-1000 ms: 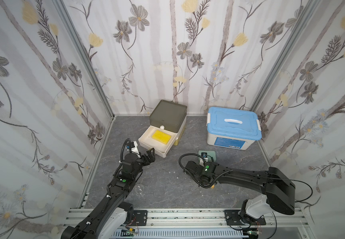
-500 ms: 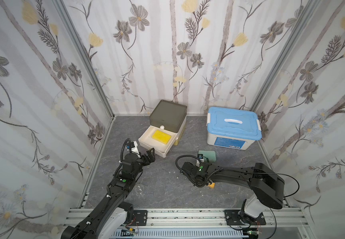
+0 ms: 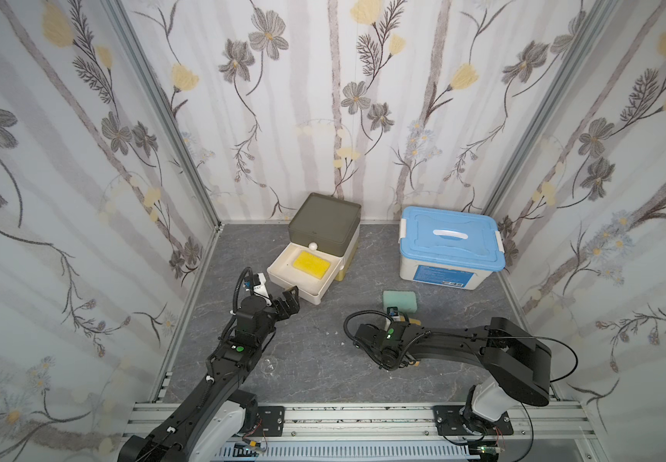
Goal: Take the sponge out of the drawer
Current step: Adjust the sponge at the center of the board.
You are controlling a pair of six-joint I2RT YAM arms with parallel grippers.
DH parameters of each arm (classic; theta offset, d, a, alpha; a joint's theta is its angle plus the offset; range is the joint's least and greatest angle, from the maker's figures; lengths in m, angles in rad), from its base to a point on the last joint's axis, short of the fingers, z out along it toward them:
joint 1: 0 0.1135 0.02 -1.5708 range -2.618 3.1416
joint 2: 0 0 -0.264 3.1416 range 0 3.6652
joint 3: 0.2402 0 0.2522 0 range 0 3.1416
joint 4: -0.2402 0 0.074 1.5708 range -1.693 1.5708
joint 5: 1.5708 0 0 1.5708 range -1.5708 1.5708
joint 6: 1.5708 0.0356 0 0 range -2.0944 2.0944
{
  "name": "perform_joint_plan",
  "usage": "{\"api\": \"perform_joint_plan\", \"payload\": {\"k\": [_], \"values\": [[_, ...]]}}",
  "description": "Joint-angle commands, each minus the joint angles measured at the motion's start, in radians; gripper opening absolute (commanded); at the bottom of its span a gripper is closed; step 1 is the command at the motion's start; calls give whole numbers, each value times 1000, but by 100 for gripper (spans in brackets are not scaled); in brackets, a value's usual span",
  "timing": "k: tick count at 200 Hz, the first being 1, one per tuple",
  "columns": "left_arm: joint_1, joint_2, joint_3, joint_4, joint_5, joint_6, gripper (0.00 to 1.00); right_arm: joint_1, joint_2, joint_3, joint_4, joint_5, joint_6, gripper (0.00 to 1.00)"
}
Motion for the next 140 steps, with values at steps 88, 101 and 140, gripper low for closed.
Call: {"api": "perform_joint_plan", "payload": {"k": [88, 101, 140], "values": [[0, -2, 1, 31, -4, -7, 100, 8, -150, -145, 85, 35, -109, 93], [0, 0, 1, 34, -2, -7, 100, 8, -165, -160, 94, 34, -120, 93], [0, 2, 1, 31, -3, -6, 100, 10, -226, -179, 133, 28, -162, 93]]}}
